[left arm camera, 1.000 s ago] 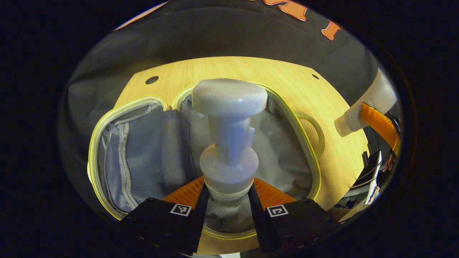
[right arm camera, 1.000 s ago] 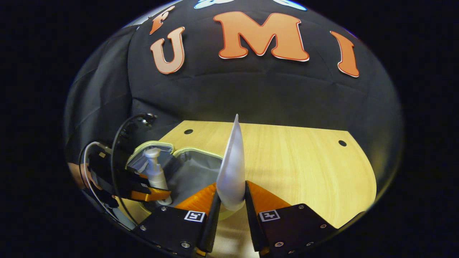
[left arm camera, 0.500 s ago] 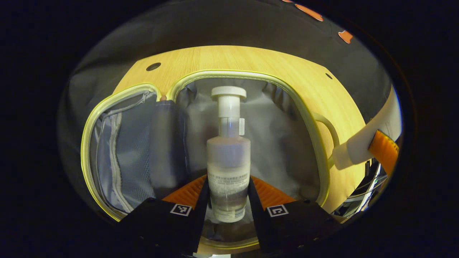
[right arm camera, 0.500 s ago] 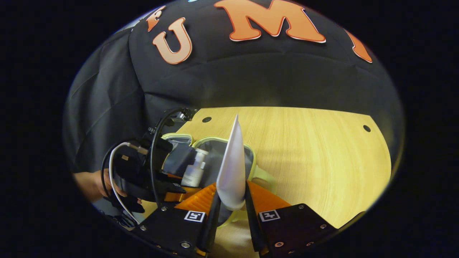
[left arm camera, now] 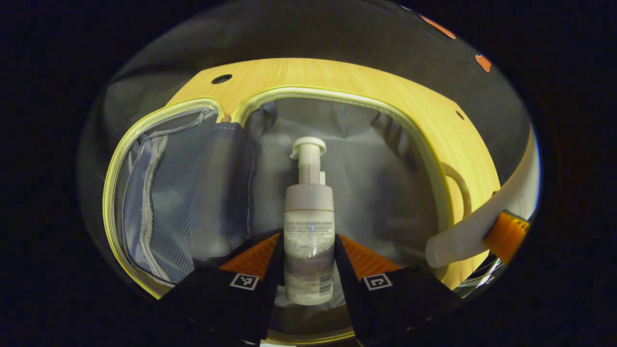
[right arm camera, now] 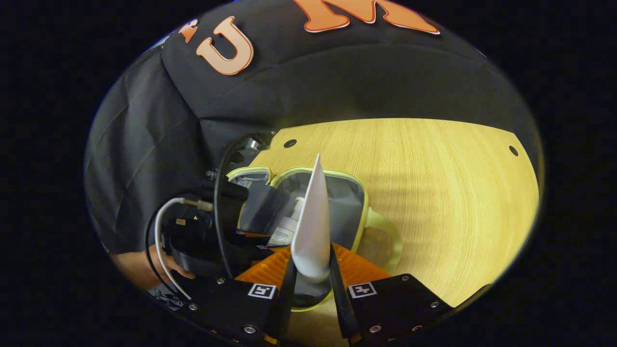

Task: First open the suitcase, pack the skin care products into it, and then close the suitcase.

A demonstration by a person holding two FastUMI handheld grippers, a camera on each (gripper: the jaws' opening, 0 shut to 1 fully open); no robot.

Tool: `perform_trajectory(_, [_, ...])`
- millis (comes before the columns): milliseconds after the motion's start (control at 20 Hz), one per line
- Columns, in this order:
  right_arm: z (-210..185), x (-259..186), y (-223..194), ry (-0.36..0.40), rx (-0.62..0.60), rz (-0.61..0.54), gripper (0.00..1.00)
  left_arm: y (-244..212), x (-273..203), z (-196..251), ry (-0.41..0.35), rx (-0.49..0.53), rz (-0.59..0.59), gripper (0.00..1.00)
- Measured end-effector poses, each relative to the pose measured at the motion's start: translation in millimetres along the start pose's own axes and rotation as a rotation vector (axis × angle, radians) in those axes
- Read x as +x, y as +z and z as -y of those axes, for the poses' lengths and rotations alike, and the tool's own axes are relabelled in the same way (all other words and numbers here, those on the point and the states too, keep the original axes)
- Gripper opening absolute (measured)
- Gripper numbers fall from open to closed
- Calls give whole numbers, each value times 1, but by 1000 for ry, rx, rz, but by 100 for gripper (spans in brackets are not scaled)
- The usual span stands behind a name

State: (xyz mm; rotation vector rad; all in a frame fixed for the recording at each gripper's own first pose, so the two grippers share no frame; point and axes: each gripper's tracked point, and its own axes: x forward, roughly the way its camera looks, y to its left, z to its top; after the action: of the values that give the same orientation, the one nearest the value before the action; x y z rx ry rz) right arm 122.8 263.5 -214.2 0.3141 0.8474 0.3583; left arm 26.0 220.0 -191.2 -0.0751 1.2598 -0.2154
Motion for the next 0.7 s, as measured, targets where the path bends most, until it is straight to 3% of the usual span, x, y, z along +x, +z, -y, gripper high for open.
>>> perform_trajectory(200, [-5,15,-11,20,0,-62,40,9,-32,-14,47,12,107,74])
perform_trajectory(350, [-12,26,-21,32,11,-115,40,11,-64,-30,84,-8,179,72])
perform_trajectory(550, [-17,41,-35,29,22,-191,40,12,-99,-82,220,-29,256,74])
perform_trajectory(700, [-14,50,-46,4,47,-259,40,11,-124,-127,307,-124,302,74])
